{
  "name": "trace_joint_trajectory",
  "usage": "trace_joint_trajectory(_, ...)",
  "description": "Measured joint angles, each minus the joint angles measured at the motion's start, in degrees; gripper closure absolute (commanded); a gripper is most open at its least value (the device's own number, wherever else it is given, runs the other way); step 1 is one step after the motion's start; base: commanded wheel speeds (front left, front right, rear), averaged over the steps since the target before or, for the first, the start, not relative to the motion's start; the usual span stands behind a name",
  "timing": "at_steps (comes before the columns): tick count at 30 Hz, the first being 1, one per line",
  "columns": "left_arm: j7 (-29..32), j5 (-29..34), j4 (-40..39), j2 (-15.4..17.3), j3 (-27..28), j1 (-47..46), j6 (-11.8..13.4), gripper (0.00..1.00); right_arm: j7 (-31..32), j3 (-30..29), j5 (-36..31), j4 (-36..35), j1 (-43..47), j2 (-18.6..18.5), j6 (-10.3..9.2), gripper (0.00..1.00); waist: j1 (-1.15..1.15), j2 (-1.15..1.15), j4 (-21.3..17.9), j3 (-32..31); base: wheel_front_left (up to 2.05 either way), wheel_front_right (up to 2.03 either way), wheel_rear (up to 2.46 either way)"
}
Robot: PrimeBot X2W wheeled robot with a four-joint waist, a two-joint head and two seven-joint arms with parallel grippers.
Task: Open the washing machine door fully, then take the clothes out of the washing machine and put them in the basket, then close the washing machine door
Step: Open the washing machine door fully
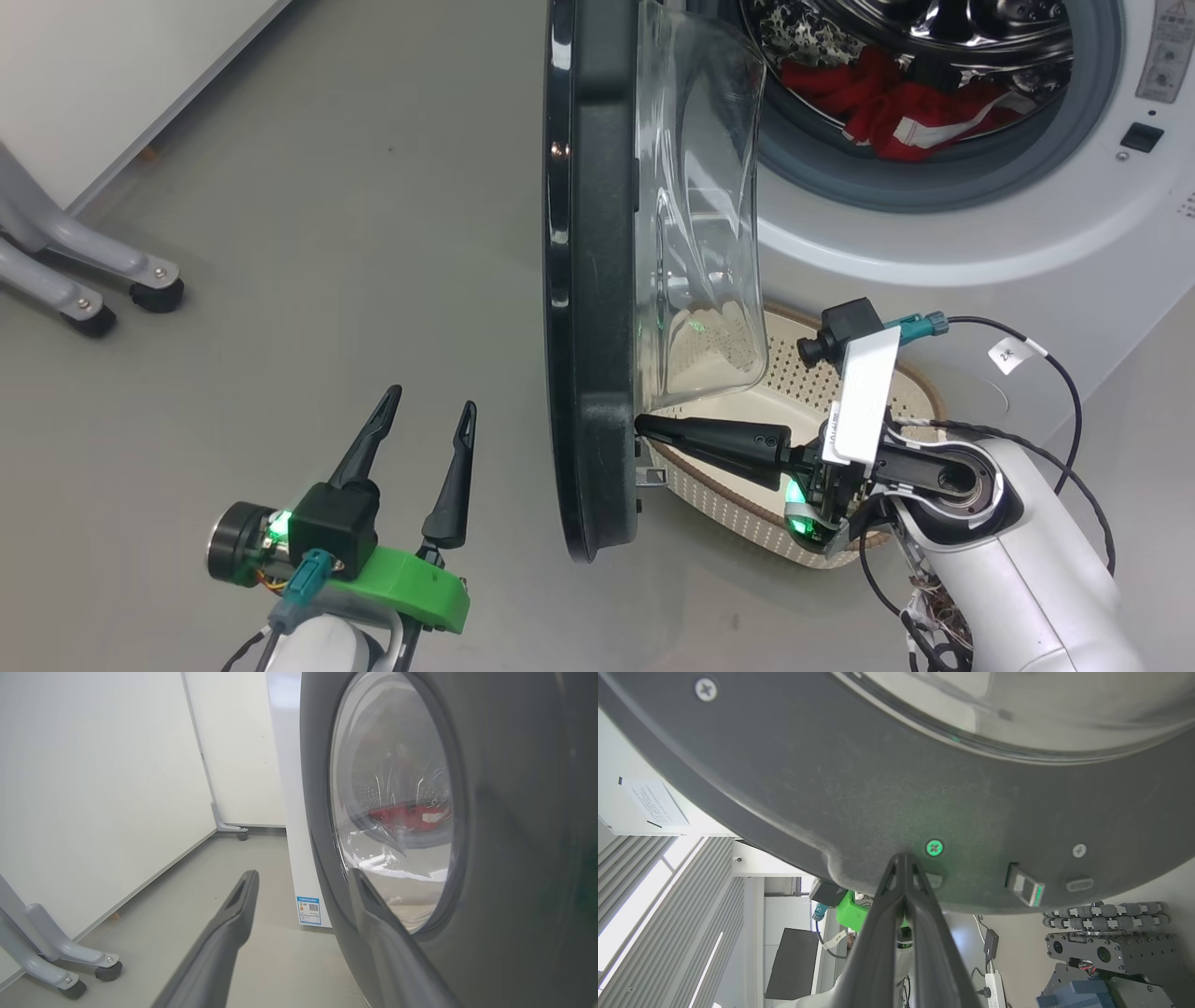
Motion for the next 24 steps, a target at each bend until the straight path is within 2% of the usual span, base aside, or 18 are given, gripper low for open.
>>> trace_joint_trajectory(7, 0.0, 0.0, -0.1, 0.0, 0.2, 0.2, 0.0, 0.0, -3.0, -0.6, 0.9, -0.6, 1.5, 0.1, 0.09, 1.0, 0.0, 0.0, 0.0, 0.1, 0.0, 0.0, 0.0)
trace_joint_trajectory(20, 0.0, 0.0, -0.1, 0.0, 1.0, 0.3, -0.1, 0.0, -11.5, -8.8, 3.1, -4.0, 5.8, 0.5, 0.49, 1.0, 0.0, 0.0, -1.0, -0.4, 0.0, 0.0, 0.0)
trace_joint_trajectory(21, 0.0, 0.0, -0.1, 0.0, 1.2, 0.5, 0.0, 0.0, -13.2, -10.6, 3.4, -4.8, 6.6, 0.5, 0.51, 0.95, 0.0, 0.0, -1.5, -0.4, 0.0, 0.0, 0.0)
trace_joint_trajectory(23, 0.0, 0.0, -0.1, 0.0, 1.5, 0.9, 0.0, 0.0, -15.6, -12.8, 3.4, -5.5, 7.5, 0.6, 0.67, 0.38, 0.0, 0.0, -2.0, -0.5, 0.0, 0.0, 0.0)
trace_joint_trajectory(24, 0.0, 0.0, -0.1, 0.0, 1.6, 1.0, 0.0, 0.0, -16.4, -13.6, 3.3, -5.9, 8.1, 0.5, 0.68, 0.01, 0.0, 0.0, -2.3, -0.5, 0.0, 0.0, 0.0)
